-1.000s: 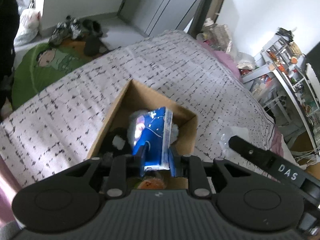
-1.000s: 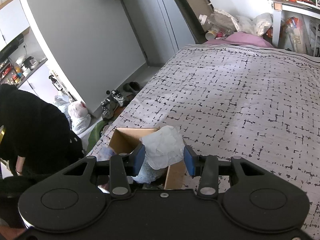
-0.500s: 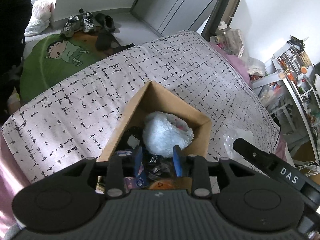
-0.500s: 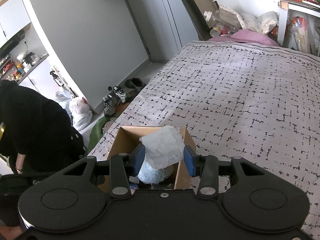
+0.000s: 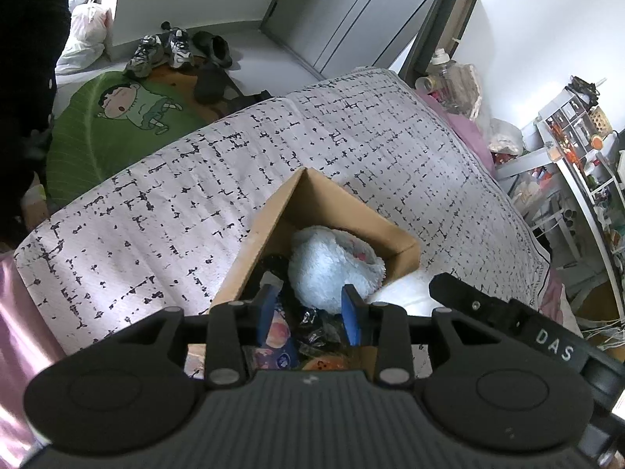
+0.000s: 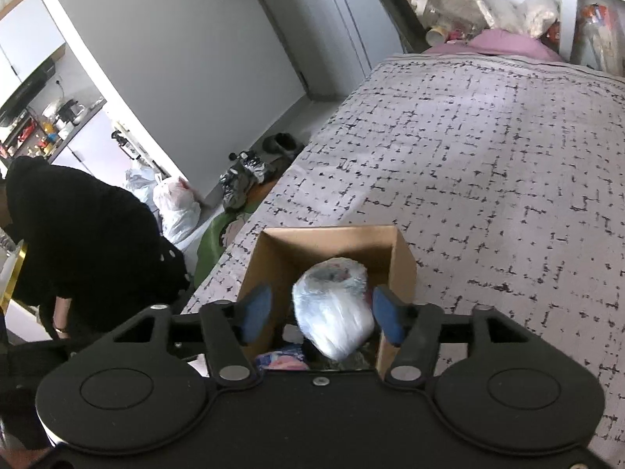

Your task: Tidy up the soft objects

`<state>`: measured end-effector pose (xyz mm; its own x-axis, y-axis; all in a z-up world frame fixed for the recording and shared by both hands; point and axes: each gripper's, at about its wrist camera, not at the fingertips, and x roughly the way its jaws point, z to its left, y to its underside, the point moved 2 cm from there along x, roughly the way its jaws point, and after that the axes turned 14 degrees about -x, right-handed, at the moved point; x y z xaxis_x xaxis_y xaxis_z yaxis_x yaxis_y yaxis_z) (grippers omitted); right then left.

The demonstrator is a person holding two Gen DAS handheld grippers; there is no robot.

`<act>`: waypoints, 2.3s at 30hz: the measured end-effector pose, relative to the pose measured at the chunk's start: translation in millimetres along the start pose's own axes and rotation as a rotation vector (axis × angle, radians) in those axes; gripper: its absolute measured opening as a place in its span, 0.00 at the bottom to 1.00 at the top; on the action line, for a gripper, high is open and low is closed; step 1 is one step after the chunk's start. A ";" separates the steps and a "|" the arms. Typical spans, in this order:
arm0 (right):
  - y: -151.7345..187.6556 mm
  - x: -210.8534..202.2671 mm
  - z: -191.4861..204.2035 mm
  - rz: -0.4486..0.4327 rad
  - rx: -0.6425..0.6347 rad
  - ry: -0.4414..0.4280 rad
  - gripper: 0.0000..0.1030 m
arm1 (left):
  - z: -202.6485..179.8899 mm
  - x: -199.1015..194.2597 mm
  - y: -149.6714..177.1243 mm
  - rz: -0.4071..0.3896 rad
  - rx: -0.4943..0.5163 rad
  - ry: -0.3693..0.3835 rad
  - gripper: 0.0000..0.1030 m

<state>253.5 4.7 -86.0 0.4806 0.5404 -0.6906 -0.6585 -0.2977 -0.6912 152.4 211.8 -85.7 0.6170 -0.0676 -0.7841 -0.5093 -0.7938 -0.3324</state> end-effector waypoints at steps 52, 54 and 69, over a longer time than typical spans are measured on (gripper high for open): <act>86.9 -159.9 -60.8 -0.109 0.104 0.232 1.00 | -64.3 -77.9 101.5 -0.052 0.328 0.073 0.99; 89.5 -166.6 -61.9 -0.130 0.109 0.237 1.00 | -65.5 -82.0 104.3 -0.060 0.338 0.077 0.99; 99.7 -202.3 -56.4 -0.174 0.093 0.274 1.00 | -75.4 -114.5 123.8 -0.074 0.397 0.119 0.99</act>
<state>123.2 -178.7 -27.3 0.7201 0.3412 -0.6042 -0.5968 -0.1394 -0.7902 63.9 75.7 2.5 0.7135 -0.1068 -0.6924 -0.6384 -0.5063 -0.5797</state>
